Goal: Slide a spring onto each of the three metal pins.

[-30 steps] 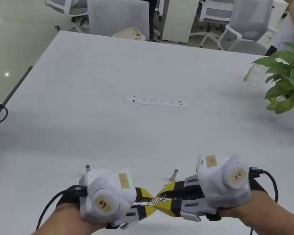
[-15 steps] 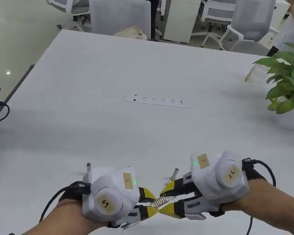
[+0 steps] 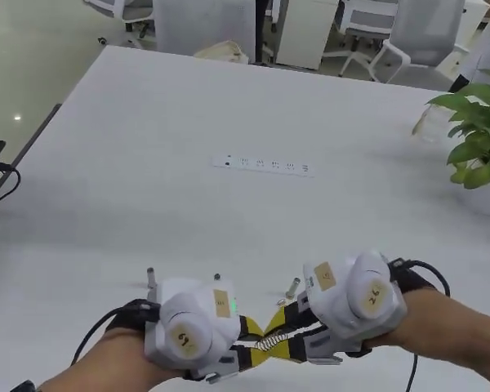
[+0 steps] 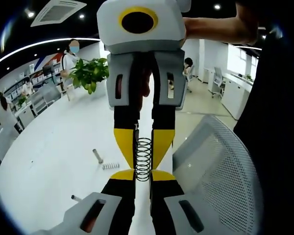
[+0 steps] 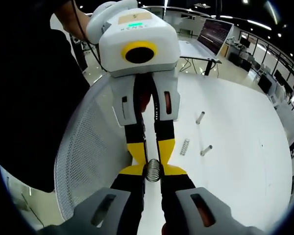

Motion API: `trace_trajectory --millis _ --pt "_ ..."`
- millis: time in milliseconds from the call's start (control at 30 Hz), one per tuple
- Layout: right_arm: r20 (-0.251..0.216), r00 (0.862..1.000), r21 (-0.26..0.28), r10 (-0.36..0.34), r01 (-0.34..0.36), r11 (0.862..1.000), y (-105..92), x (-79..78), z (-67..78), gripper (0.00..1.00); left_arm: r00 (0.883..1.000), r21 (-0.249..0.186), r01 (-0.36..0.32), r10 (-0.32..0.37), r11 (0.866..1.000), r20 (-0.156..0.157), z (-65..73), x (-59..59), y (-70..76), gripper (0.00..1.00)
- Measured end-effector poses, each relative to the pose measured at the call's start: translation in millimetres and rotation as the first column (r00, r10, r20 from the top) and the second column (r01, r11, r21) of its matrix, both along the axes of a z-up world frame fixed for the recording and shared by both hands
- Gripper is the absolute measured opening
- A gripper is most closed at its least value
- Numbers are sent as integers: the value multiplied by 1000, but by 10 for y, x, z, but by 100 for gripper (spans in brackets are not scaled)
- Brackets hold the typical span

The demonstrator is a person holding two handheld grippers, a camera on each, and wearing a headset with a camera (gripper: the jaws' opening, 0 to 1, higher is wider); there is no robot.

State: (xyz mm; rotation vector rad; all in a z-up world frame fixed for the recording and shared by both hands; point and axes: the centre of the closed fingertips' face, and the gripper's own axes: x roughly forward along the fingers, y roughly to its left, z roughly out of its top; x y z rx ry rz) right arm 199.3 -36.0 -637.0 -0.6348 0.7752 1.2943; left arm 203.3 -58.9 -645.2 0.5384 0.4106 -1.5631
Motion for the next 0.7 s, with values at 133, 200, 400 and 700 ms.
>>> trace_trajectory --millis 133,200,400,700 --pt "-3 1000 -5 5 -5 1000 3 -16 -22 9 1000 8 7 -7 1000 -3 -22 -16 3 2" --pt "-2 1000 -7 4 -4 1000 2 -17 -30 9 1000 11 7 -7 1000 -2 -32 -17 3 3" --pt "1 1000 -8 -1 1 1000 10 -6 -48 9 1000 10 -8 8 1000 -20 -53 -8 16 3" --pt "7 1000 16 -16 16 1000 28 31 -10 9 998 32 -50 51 998 -44 -190 7 151 9"
